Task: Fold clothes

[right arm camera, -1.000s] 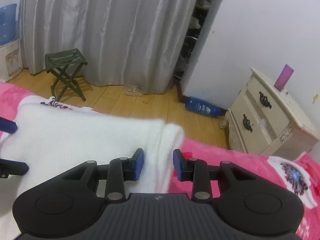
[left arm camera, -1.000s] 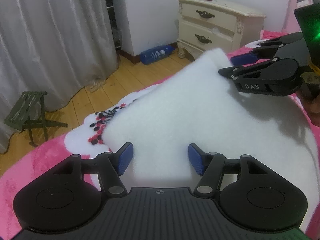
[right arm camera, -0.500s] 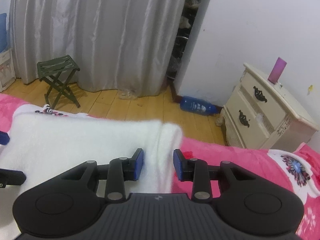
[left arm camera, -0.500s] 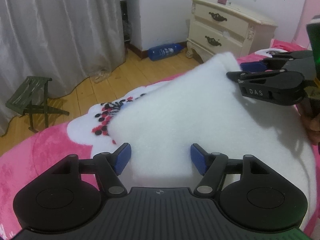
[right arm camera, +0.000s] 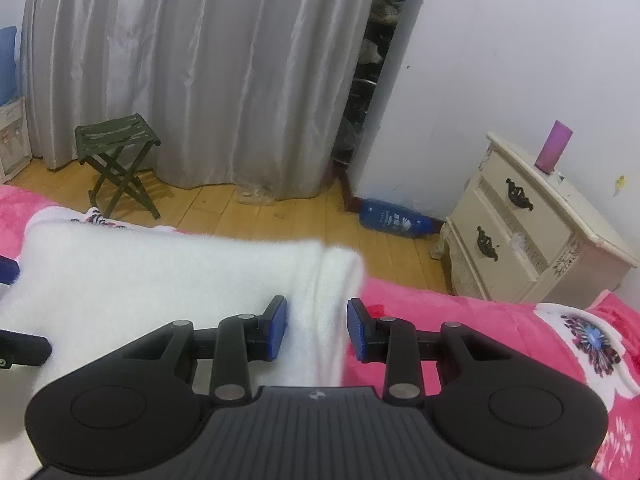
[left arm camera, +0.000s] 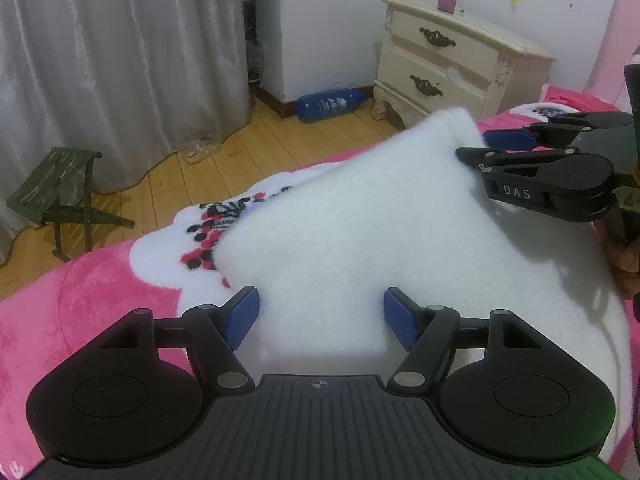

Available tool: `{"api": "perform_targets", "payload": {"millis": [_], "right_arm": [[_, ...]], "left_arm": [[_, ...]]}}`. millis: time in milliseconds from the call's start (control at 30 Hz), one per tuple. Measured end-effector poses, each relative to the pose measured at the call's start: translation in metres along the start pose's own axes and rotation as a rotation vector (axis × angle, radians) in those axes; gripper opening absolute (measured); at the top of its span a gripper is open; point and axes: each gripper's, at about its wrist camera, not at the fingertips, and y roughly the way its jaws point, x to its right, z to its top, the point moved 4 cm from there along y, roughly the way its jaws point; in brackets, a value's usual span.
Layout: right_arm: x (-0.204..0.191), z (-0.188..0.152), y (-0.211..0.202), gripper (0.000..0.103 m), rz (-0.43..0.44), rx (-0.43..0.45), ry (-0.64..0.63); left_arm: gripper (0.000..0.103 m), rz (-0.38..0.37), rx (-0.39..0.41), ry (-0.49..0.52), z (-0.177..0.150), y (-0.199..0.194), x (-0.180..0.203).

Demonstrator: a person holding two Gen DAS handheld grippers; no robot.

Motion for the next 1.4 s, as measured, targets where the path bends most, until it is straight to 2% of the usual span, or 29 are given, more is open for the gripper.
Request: {"api": "perform_targets", "payload": {"millis": [1033,1200,1333,1400], "right_arm": [[-0.001,0.002,0.003,0.039,-0.017,0.013,-0.01],[0.01,0.001,0.002,0.039,0.033,0.02,0.049],[0.036,-0.001,-0.016,0.038,0.132,0.052,0.167],[0.041,-0.003,-0.036,0.033,0.185,0.082,0.181]], "left_arm": [[0.071,-0.017,-0.007,-0.038,0.0,0.002,-0.006],[0.072,-0.02,-0.006,-0.033,-0.002,0.002,-0.007],[0.072,-0.025,0.001,-0.017,-0.002,-0.003,-0.008],[0.071,-0.032,0.003,-0.015,-0.003,-0.004,-0.009]]}}
